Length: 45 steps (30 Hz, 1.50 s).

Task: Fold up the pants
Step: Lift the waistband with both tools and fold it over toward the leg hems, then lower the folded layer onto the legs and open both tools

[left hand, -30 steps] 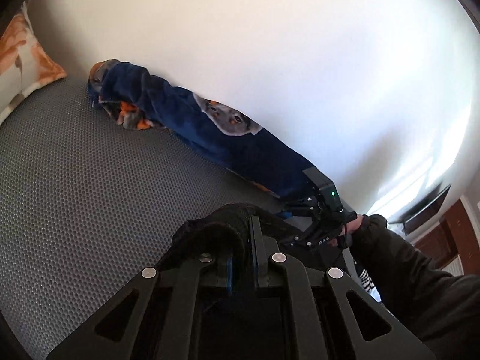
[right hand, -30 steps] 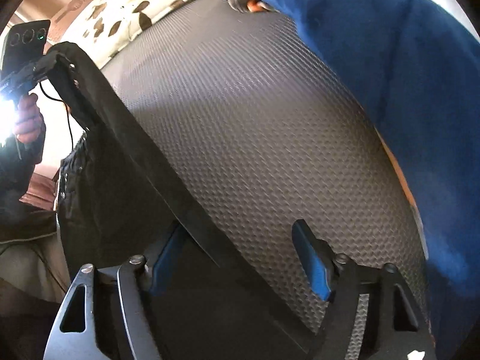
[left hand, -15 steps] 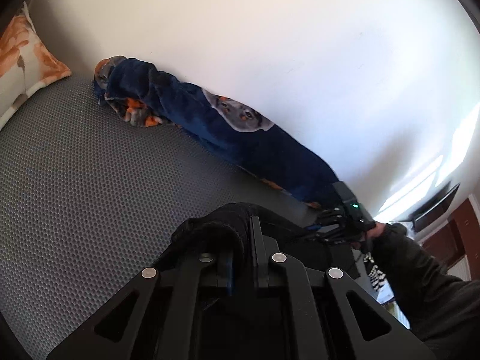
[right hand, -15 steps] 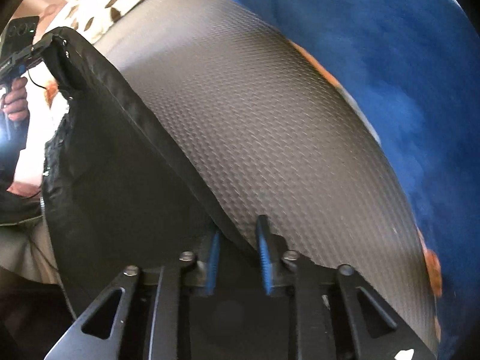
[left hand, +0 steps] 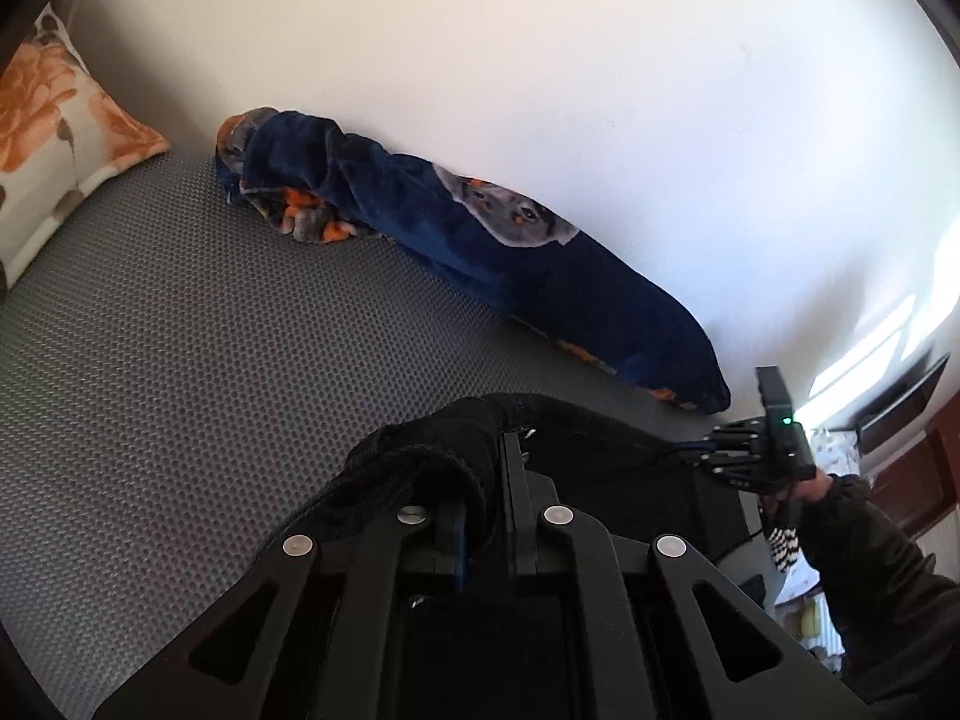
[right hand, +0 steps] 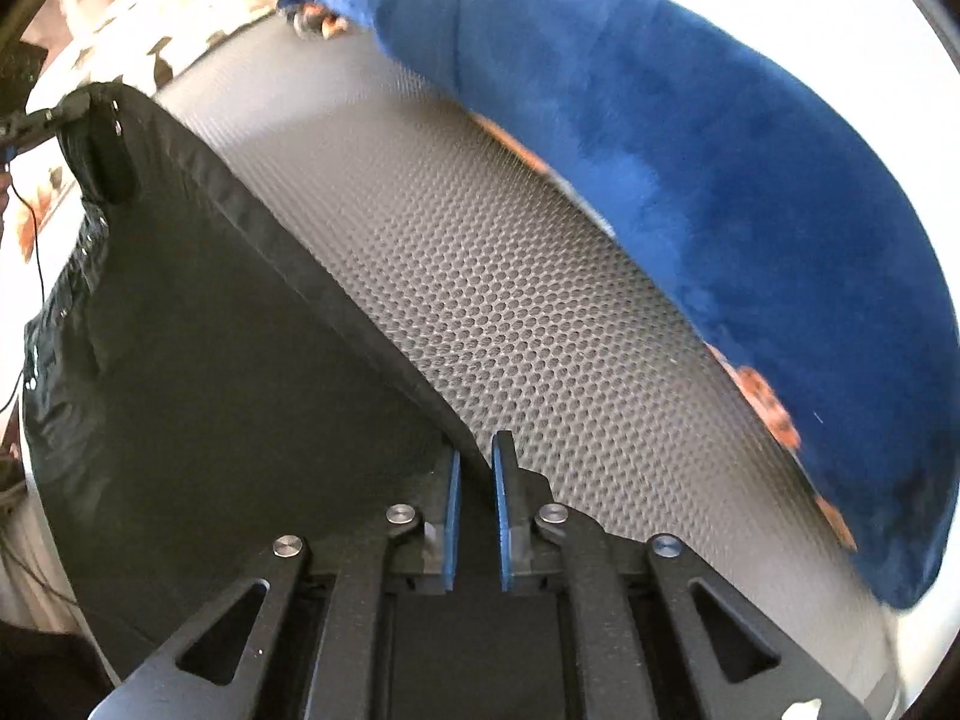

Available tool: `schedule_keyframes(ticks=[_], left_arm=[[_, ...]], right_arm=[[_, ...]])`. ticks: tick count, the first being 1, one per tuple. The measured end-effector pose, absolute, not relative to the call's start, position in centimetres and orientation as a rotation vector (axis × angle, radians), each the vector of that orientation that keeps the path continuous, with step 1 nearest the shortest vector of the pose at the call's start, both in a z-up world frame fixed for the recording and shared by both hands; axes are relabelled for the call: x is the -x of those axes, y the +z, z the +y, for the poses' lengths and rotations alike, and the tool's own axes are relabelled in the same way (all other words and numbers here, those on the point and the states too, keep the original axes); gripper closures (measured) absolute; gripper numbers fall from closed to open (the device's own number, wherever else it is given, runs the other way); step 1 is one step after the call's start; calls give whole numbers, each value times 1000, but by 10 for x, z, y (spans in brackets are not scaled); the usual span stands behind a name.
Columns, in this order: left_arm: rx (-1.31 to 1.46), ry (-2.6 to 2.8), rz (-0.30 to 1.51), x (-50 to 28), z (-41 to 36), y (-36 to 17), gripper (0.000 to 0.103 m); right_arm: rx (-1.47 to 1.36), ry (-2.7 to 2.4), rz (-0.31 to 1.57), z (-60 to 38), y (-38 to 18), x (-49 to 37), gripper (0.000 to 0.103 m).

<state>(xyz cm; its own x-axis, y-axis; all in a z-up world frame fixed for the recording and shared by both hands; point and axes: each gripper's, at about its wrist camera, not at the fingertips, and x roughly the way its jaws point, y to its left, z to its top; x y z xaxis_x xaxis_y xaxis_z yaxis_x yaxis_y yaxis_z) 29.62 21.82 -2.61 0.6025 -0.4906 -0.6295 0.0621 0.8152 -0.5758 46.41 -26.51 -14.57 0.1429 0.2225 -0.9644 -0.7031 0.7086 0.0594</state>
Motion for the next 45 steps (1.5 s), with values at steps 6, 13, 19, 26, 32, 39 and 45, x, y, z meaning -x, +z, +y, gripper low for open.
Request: schedule_keyframes(ticks=[6,13,19,26,32,39,45], left_arm=[[521,-355,871,-262,222,-18,94],[495,-378,897,-205,224,-19,94],[458,-369,956,-158,223,-34,92],[388,-333,1072,-126,221,-71,90],[241,-278,1163,-113,203,-97,88],[249,-204,1180,-91,201,-100,68],[490,-233,1150,-64,214,-95,59]], right_arm=[[426,653,1174,-282,-104,-414,96],[418,644,1153,-299,-83,-327,96],[376,644,1197,-303,-89,-266,96],[322,662,1291,-299,-122,-225,96],[351,638,1320,-293,-141,-208,96],[324,574,1322,-294,-155,-208,96],[275,552,1296,-301,-156,-206,96]])
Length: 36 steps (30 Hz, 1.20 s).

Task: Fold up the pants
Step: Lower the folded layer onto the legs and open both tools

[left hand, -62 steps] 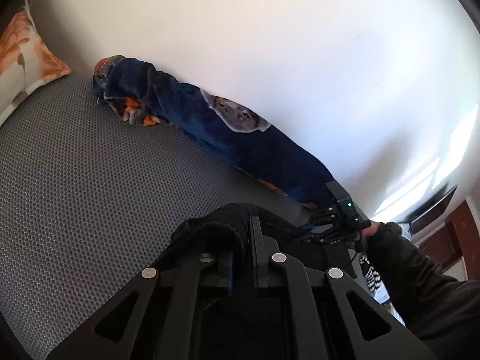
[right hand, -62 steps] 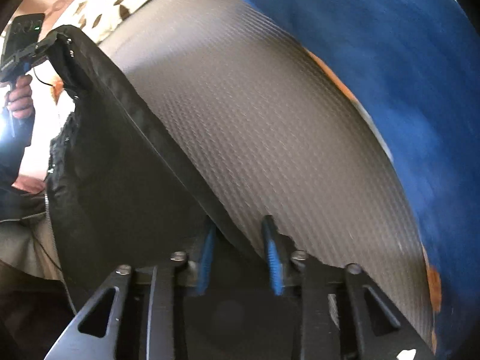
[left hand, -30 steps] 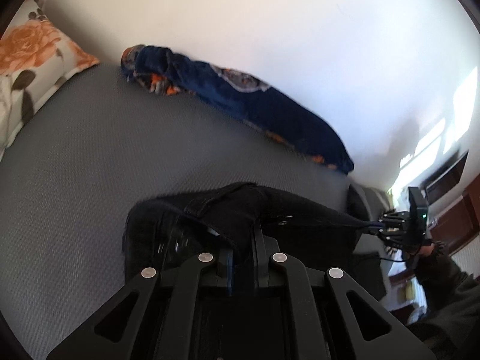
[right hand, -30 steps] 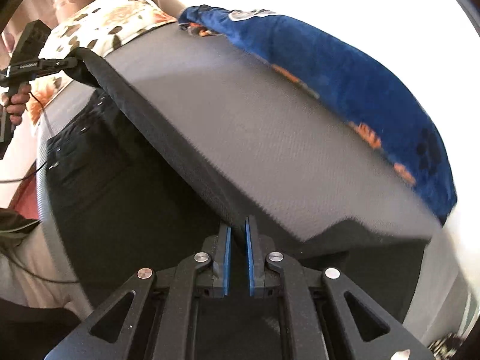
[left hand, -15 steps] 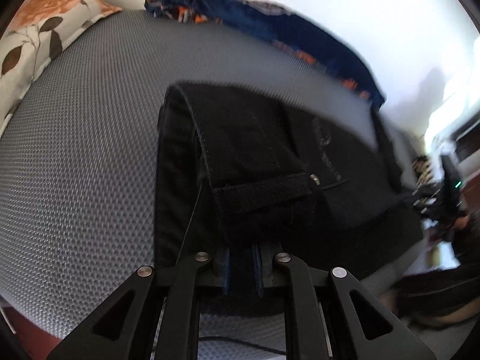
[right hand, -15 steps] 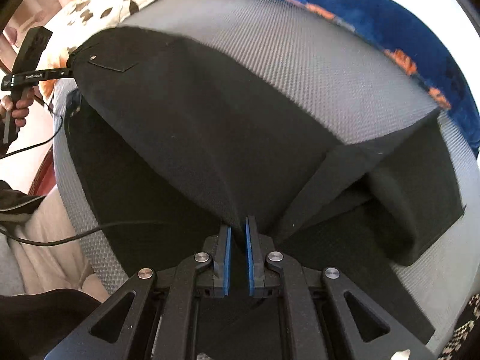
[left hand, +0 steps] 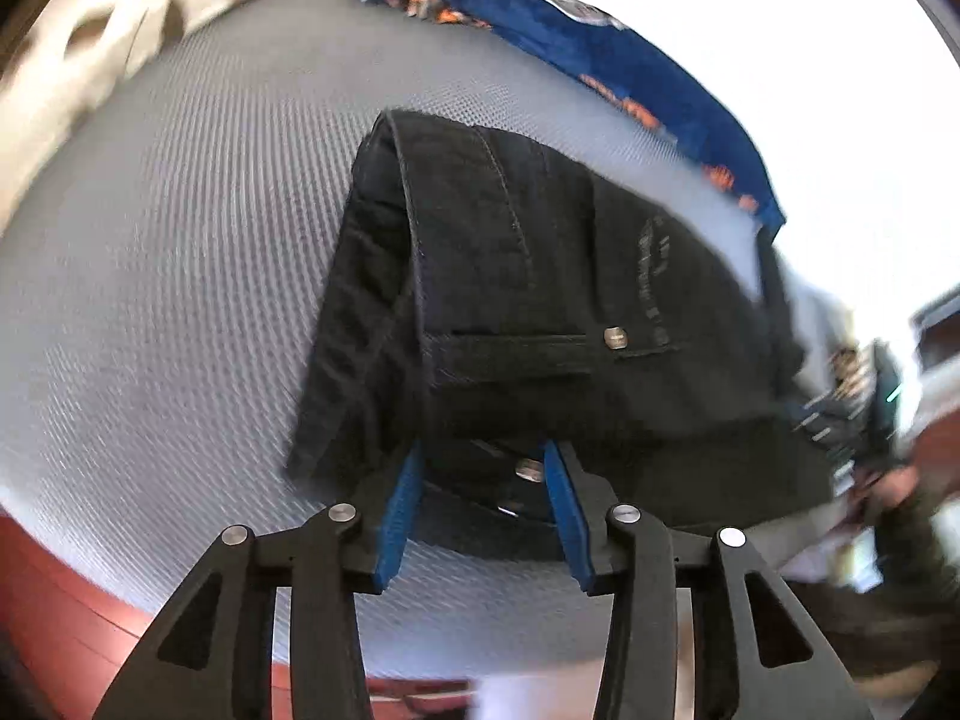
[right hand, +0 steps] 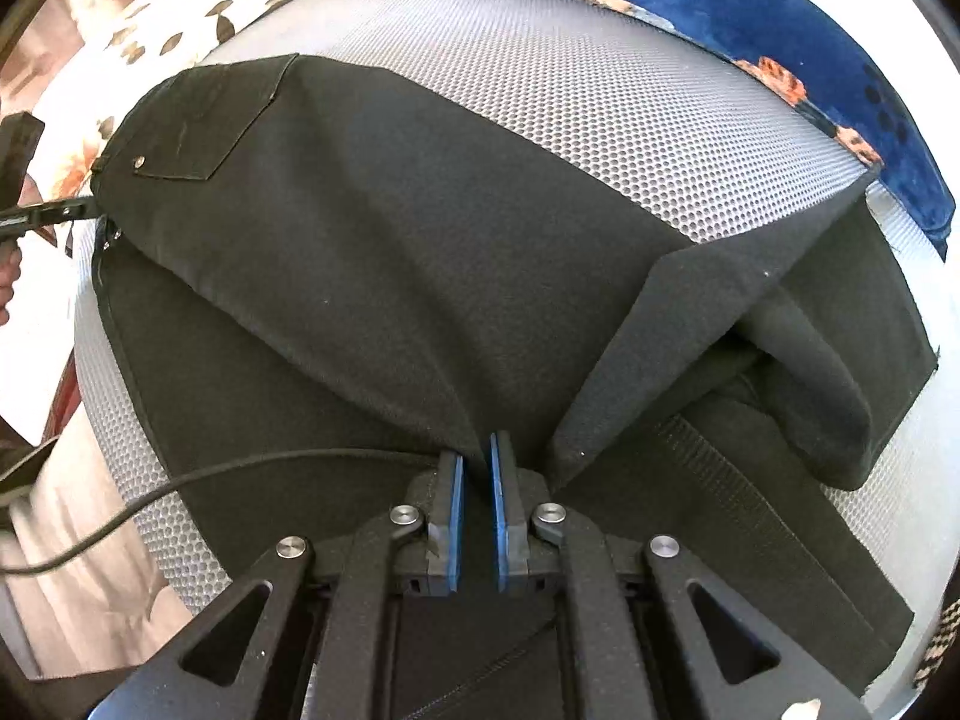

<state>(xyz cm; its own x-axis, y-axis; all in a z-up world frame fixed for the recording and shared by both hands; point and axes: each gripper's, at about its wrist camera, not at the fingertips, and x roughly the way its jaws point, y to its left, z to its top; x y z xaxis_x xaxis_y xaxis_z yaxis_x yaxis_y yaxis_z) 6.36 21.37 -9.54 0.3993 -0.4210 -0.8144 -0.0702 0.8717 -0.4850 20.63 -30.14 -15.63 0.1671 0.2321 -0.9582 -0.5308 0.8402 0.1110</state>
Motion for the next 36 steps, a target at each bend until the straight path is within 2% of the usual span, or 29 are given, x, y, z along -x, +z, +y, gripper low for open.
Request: schedule_keyframes(ticks=[2,10,11,12,13,16,20,24,36], left_arm=[[614,-262,1144,-58,212,-99,59],[780,-112,1105,-64,212,-113,60],[766,-100,1103,-66,211,-114,62],[733,-86,1104,-70,208,-116,71],[685,-76,1108,-74,203,-114,75],[587,-80,1108,-74,194,-101,79],[482,-142,1114,-74,188,-87,79],[358,-167,1178,-75,190,-95,79],[137,-135,1168,-59,157,-114,75]], right_arm=[[269,549,1285,-303,-156,-205,96],[256,532,1252,-305,-155,-189,96],[253,529,1246,-305,-154,-185,96],[249,526,1240,-306,-153,-183,96],[248,525,1234,-307,-152,-180,96],[245,530,1216,-310,-143,-172,96],[219,559,1187,-315,-117,-158,96],[230,594,1191,-307,-106,-134,96],[169,635,1327,-290,-149,-111,96]])
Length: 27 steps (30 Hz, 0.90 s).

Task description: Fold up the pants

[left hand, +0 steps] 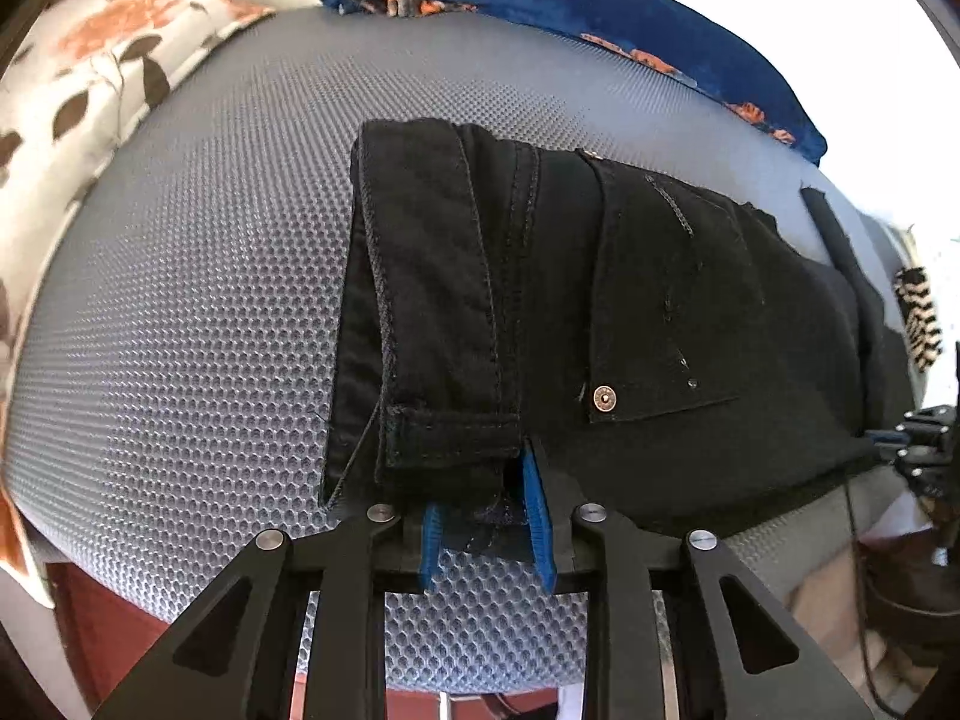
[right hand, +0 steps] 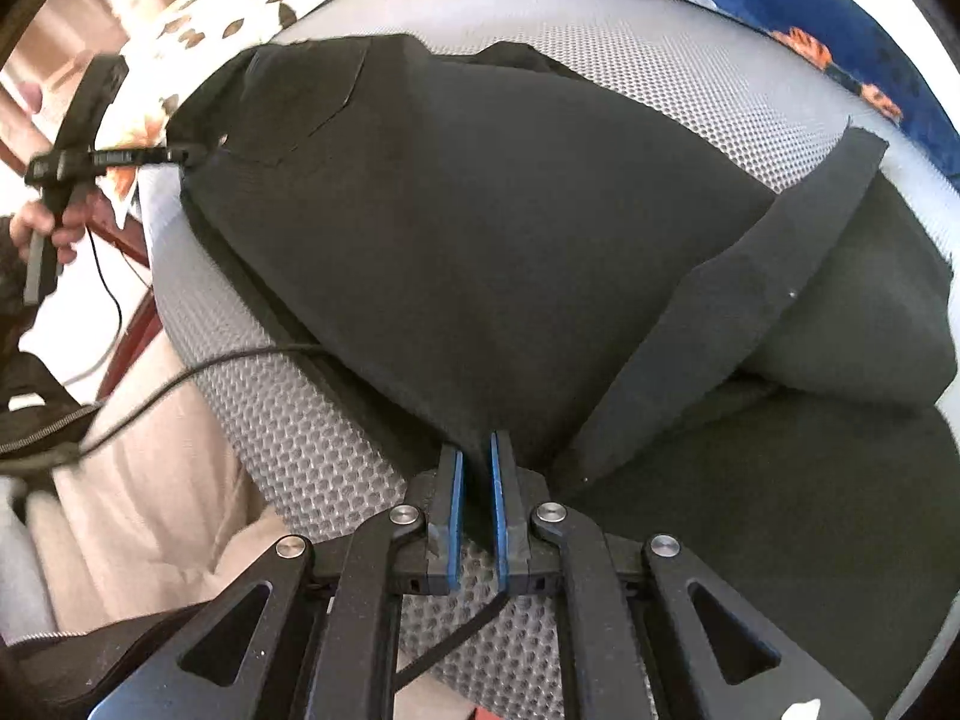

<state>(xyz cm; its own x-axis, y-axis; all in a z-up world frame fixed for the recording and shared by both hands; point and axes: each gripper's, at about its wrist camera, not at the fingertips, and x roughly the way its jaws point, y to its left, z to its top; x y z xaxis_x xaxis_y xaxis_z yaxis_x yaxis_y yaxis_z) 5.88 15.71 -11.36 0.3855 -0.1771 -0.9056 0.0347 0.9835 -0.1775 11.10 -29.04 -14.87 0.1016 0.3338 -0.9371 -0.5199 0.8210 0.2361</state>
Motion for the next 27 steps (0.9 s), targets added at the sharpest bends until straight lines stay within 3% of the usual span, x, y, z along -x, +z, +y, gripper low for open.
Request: schedule_keyframes(ticks=[3,7,14,17,19,27], left_arm=[[139,-130,1144,-49,145,-111,74],[211,-150,1108,-30,156,-106,71],[77,-146,961,-7,139,-66,69],[-28,-143,930,-10,118,-65,57],[-53,-114,931,-12,119,-74,55],[253,83,928,-4,202,-92,55]], right_arm=[[141,632,1333,-293,-148,-113,89],[121,632,1295,-296,-135,-109,64],[-15,554,1213,-350,-93,-112,64],[-56,451,1183,-392,-77,-121,64],[-95,356,1160,-424,-69,-128,64],[-278,175,1116,-507,-66,-155,62]])
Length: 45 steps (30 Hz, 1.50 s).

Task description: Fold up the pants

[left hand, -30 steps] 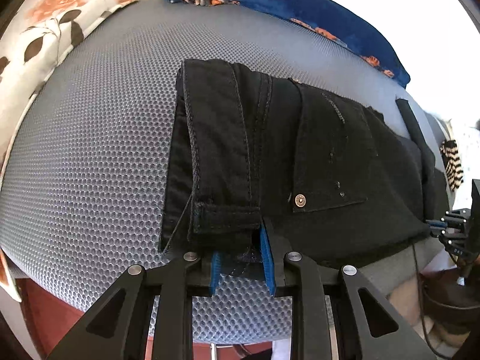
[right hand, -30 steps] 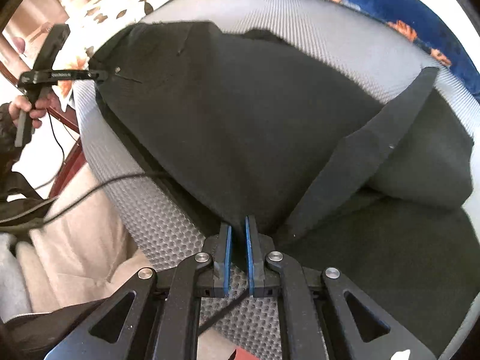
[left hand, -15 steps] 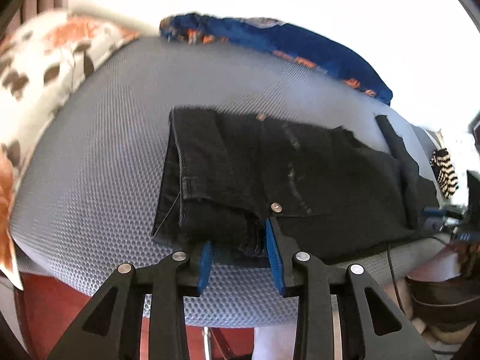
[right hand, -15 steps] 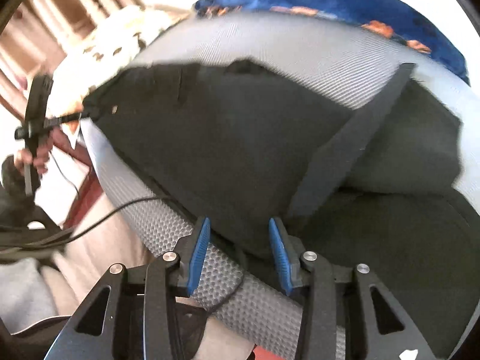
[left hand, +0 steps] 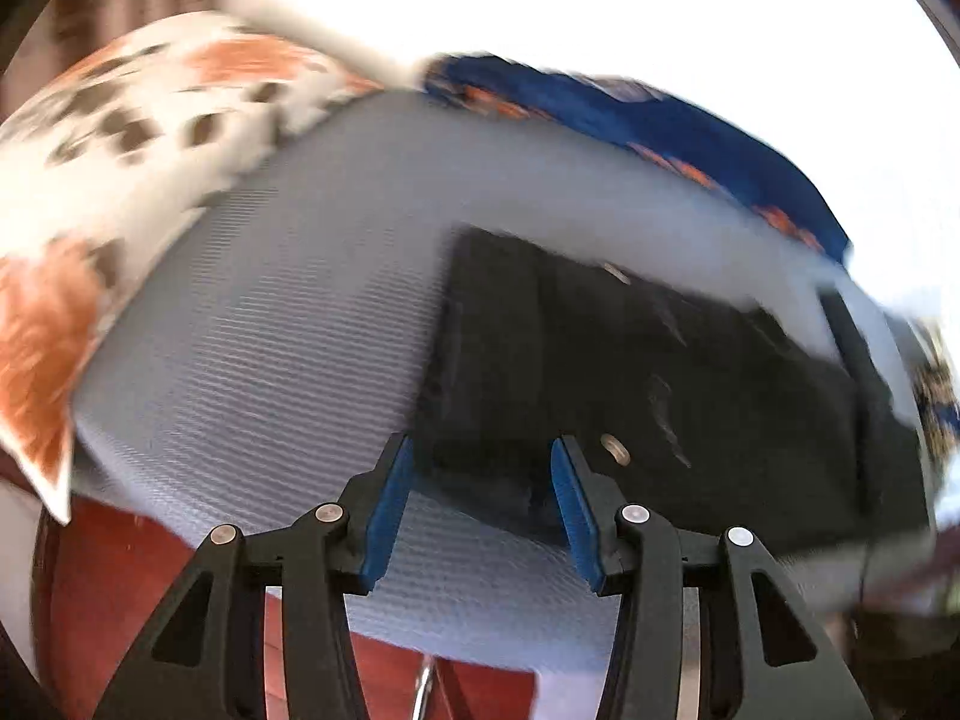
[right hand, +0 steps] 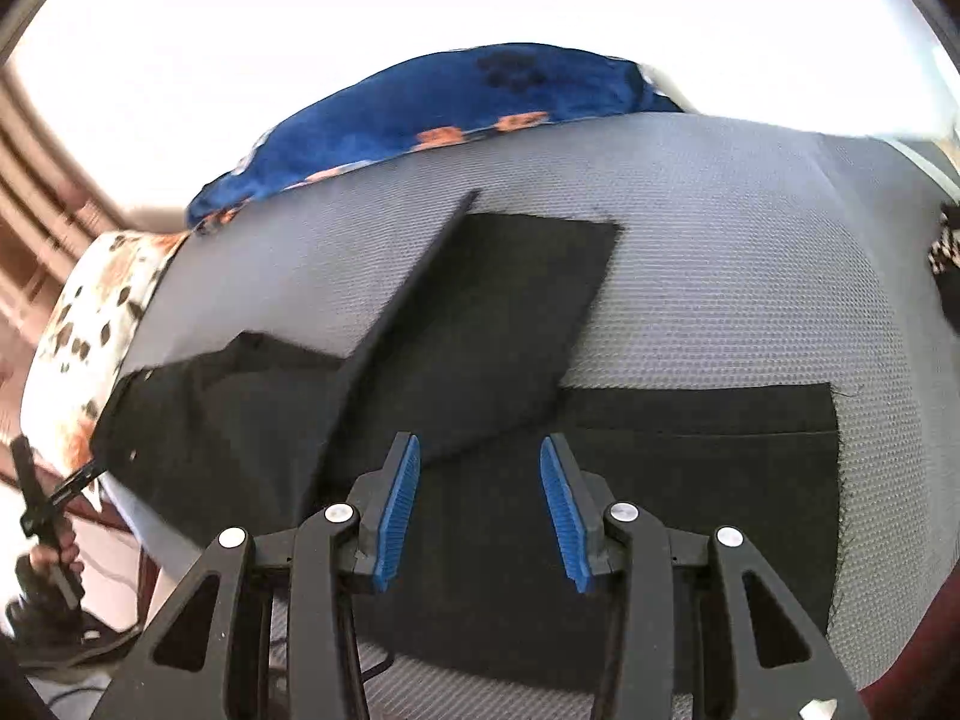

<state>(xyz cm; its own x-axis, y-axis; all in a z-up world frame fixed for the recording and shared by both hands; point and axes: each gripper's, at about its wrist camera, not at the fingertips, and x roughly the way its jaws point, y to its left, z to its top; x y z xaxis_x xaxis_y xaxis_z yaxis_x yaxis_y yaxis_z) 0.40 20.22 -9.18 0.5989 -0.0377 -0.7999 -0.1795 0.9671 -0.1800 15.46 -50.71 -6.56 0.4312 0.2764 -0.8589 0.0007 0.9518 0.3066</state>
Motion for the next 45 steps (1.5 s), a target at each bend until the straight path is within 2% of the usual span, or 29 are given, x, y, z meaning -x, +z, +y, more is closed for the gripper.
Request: schedule_keyframes(ticks=[9,18,20,21,24,27,30,32,35,40,45], left_arm=[[551,-12,939,2,230,-95,55],[609,20,1063,-12,222,-128,55],[614,40,1038,-18,224,-130,64],[601,51,1038,-22,223,-130,73],[547,88,1050,-34,217,-132,79],[518,97,1059,-38,215,-134,79],[497,97,1065,-34,216,-133,72],[470,104,1057,-27,215,-127,71],[318,145,994,-16,200,-105,68],[33,87,826,-1,137,-69,65],[-48,-208,842,-15,53,-72,63]], right_arm=[[-344,231,1119,-484,-90,-165,62],[-320,270,1117,-463,-91,-168,57],[-312,267,1124,-460,-93,-170,57],[-315,264,1129,-459,-94,-171,57],[-318,253,1138,-457,-98,-173,57],[-322,238,1149,-458,-102,-178,57],[-329,230,1154,-459,-103,-184,57],[-327,230,1152,-460,-102,-189,57],[-330,236,1159,-460,-103,-196,57],[-372,253,1166,-460,-108,-211,57],[-379,258,1178,-454,-110,-220,57]])
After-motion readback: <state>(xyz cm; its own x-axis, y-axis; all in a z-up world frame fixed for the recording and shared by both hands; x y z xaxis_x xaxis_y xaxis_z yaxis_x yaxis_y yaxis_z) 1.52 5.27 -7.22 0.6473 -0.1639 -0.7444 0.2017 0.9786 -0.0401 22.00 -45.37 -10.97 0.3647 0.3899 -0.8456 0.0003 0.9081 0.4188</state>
